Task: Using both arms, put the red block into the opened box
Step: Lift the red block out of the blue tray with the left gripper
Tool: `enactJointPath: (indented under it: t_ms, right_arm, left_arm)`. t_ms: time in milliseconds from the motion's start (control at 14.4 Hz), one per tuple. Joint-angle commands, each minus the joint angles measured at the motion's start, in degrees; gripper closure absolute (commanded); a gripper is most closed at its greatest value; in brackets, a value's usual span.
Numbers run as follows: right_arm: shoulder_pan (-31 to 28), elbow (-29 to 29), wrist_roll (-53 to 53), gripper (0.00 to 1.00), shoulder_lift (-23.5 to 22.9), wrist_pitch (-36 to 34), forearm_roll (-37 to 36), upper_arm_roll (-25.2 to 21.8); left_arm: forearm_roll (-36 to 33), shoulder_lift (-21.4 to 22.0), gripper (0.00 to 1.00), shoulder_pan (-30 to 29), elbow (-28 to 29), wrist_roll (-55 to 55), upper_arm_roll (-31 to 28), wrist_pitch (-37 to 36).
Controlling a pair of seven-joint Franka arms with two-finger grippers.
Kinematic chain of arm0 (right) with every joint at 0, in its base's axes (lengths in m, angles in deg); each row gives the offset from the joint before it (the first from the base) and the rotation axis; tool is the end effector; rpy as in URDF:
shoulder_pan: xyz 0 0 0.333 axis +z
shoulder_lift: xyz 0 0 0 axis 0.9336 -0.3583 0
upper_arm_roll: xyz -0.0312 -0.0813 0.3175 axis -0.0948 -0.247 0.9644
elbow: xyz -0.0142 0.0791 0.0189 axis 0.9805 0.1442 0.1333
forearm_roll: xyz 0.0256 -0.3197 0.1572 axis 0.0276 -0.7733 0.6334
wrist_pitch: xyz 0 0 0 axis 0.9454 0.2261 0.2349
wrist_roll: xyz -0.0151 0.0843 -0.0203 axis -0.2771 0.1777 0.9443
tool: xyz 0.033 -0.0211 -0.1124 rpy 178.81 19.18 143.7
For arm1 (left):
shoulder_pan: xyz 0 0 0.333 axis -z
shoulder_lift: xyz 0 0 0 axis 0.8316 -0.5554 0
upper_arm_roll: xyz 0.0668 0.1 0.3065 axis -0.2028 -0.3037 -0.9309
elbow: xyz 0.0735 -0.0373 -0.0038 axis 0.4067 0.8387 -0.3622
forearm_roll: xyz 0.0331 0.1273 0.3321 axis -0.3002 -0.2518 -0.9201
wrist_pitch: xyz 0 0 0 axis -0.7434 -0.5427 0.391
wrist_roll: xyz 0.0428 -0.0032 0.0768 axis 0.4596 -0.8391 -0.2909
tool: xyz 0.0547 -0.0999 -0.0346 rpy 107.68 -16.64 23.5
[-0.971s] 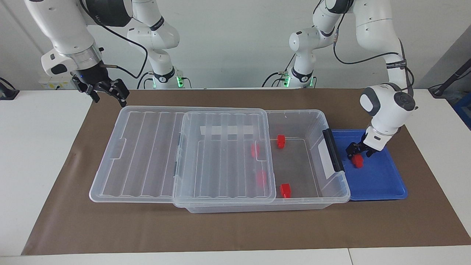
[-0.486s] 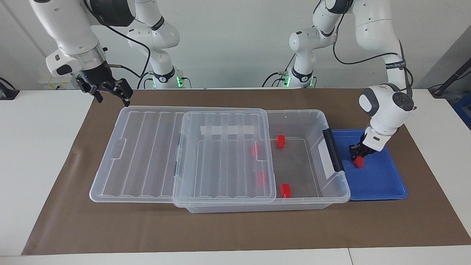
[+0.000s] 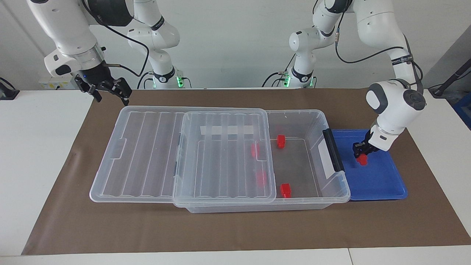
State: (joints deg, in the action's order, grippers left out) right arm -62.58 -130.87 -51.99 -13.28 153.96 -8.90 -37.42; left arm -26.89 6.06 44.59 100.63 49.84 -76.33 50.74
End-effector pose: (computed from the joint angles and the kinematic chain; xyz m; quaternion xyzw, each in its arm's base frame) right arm 0.5067 -0.0101 0.6156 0.9957 -0.0923 -0.0079 0.0084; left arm 0.5862 0.0596 0.3919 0.9994 0.0320 -0.0121 0.0084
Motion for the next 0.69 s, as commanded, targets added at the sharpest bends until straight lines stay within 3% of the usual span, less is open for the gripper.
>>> enactJointPath:
  t_ms: [0,278,624]
  right_arm:
    - [0.1,-1.3,1.3,0.0,1.4,-0.7,0.7,0.1]
    - [-0.4,-1.3,3.6,0.0,1.5,-0.7,0.7,0.0]
    - [-0.7,-1.4,4.9,0.0,1.5,-0.5,0.7,0.0]
  left_arm:
    - [-0.2,1.8,0.95,1.1,-6.7,-2.4,-0.3,-11.0]
    - [0.3,3.6,0.94,3.5,-15.6,-9.2,0.0,-23.8]
    - [4.4,3.6,0.93,9.6,-19.4,-29.8,0.0,-25.0]
